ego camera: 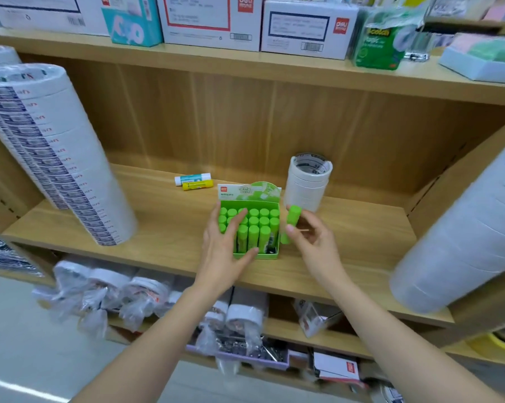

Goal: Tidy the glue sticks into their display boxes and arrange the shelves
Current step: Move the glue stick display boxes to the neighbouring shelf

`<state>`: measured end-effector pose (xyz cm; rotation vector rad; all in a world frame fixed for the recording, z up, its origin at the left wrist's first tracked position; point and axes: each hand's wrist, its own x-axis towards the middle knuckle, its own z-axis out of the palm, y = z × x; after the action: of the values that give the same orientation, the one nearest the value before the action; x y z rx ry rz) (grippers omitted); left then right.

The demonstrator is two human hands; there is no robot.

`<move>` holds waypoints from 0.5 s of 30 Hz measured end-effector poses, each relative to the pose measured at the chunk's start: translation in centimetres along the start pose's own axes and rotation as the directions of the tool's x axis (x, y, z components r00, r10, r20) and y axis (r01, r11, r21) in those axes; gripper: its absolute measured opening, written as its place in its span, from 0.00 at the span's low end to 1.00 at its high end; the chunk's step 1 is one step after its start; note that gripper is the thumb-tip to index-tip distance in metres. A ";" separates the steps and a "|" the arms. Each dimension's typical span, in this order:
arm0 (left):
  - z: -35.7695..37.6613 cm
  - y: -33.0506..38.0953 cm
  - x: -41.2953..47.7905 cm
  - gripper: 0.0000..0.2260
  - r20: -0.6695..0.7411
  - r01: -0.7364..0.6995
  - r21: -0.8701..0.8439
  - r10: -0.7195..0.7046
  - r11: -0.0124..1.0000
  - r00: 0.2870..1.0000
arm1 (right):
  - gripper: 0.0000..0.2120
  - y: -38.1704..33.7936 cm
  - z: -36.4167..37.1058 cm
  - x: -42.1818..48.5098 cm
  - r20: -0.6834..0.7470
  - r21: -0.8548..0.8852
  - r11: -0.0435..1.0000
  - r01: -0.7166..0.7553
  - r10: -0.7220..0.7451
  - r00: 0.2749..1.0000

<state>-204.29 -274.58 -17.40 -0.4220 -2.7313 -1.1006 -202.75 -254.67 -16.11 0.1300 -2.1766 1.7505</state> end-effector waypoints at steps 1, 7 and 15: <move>0.0 0.0 0.0 0.34 0.020 0.001 0.005 -0.001 1.000 1.000 | 0.17 0.1 0.1 -0.3 0.004 0.015 1.000 0.001 -0.001 1.000; -0.8 -0.8 0.4 0.34 0.015 -0.160 0.276 0.162 0.948 0.987 | 0.21 1.0 1.0 -0.6 0.020 -0.145 0.987 0.074 -0.072 0.997; -1.2 -2.1 1.1 0.32 0.142 -0.385 0.351 0.358 0.853 0.923 | 0.14 2.1 1.5 -0.5 0.134 -0.466 0.818 0.336 -0.310 0.941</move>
<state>-205.95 -276.66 -17.61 -0.8935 -2.6665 -0.4605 -203.16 -255.65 -18.50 0.3978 -2.3871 0.9929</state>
